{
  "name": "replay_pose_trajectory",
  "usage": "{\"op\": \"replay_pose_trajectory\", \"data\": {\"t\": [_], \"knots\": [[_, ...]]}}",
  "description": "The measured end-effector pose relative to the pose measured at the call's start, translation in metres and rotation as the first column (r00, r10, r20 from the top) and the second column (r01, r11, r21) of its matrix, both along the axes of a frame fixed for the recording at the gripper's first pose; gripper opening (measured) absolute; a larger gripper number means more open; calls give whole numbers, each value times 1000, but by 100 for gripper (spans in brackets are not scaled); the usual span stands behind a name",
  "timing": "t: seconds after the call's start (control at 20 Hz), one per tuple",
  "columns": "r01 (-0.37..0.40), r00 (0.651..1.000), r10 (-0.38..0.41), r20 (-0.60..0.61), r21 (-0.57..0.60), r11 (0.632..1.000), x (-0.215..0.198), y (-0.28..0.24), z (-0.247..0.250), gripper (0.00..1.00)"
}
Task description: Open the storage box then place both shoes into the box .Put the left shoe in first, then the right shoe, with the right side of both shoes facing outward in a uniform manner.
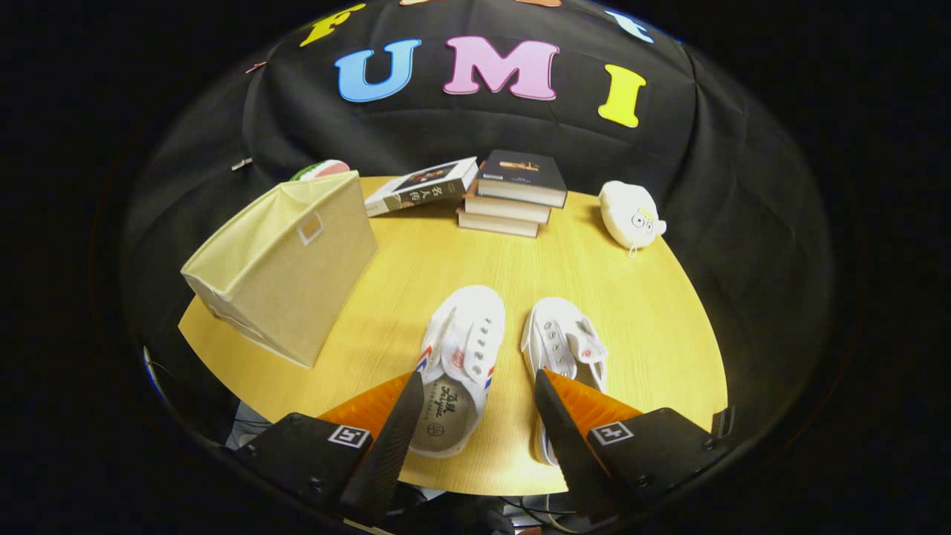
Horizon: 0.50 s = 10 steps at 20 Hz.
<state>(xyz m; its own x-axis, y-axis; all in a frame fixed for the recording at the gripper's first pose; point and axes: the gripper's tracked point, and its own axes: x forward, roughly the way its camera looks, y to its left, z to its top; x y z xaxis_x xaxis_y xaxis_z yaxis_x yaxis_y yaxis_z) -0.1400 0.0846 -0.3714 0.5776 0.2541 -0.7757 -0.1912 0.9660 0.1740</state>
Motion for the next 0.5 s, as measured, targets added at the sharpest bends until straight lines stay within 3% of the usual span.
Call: {"op": "replay_pose_trajectory", "data": {"t": [0.2, 0.35, 0.5], "knots": [[-26, 998, 25, -62, -16, 1000, 5, 5, -48, 71], [-12, 998, 11, -56, -11, 1000, 22, 9, -67, 66], [2, 999, -4, -52, -38, 999, 45, 14, -84, 52]]}}
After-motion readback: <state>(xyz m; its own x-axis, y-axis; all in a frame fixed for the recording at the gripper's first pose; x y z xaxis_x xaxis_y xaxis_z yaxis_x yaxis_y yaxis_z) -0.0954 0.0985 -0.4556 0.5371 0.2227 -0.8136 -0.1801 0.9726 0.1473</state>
